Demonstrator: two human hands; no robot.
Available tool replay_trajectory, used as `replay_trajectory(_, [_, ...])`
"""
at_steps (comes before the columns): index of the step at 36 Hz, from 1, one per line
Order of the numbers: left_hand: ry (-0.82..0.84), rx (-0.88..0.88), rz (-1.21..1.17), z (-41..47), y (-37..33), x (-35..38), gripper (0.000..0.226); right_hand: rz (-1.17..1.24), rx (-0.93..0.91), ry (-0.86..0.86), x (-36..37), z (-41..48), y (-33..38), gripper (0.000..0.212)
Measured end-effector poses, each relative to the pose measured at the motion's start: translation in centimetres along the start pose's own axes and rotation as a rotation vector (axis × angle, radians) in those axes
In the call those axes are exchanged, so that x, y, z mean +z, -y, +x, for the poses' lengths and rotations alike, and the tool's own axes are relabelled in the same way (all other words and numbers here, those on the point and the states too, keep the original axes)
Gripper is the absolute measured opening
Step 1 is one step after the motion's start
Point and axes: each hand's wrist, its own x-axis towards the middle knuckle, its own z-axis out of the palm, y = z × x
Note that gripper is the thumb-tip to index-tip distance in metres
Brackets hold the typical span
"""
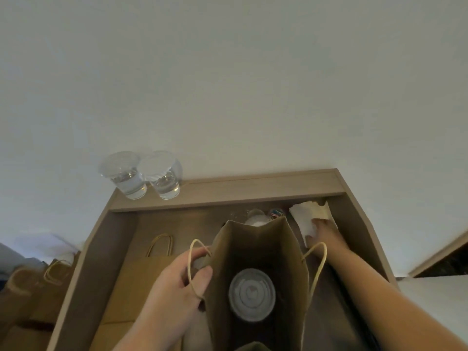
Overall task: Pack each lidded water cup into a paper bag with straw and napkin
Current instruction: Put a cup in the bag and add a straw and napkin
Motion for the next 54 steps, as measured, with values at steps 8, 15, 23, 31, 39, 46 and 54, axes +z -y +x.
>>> replay_trajectory(8, [-0.037,-0.024,0.012,0.0,0.1,0.3,0.027,-0.100,0.069,-0.059,0.7,3.3,0.0,0.029])
replay_trajectory(15, [-0.039,-0.017,-0.016,-0.4,-0.1,0.8,0.028,0.055,0.148,-0.171,2.1,3.6,-0.2,0.045])
replay_trajectory(23, [-0.014,0.007,0.025,-0.4,-0.3,0.6,0.032,0.085,0.110,-0.296,1.8,3.7,-0.6,0.010])
replay_trajectory(31, [-0.006,-0.012,-0.008,-0.3,0.2,0.1,0.029,0.159,0.082,-0.223,1.3,2.1,-0.3,0.023])
replay_trajectory(39, [0.040,0.012,0.006,-0.1,0.1,-0.2,0.027,-0.020,0.042,-0.095,0.8,-0.3,0.2,0.024])
replay_trajectory(46, [0.072,0.020,0.028,0.1,0.1,-0.1,0.026,-0.003,0.054,-0.131,0.5,-0.9,-0.1,0.036])
replay_trajectory(54, [0.085,-0.015,0.029,0.0,-0.1,0.0,0.024,-0.115,0.046,-0.170,0.7,-0.6,0.3,0.033])
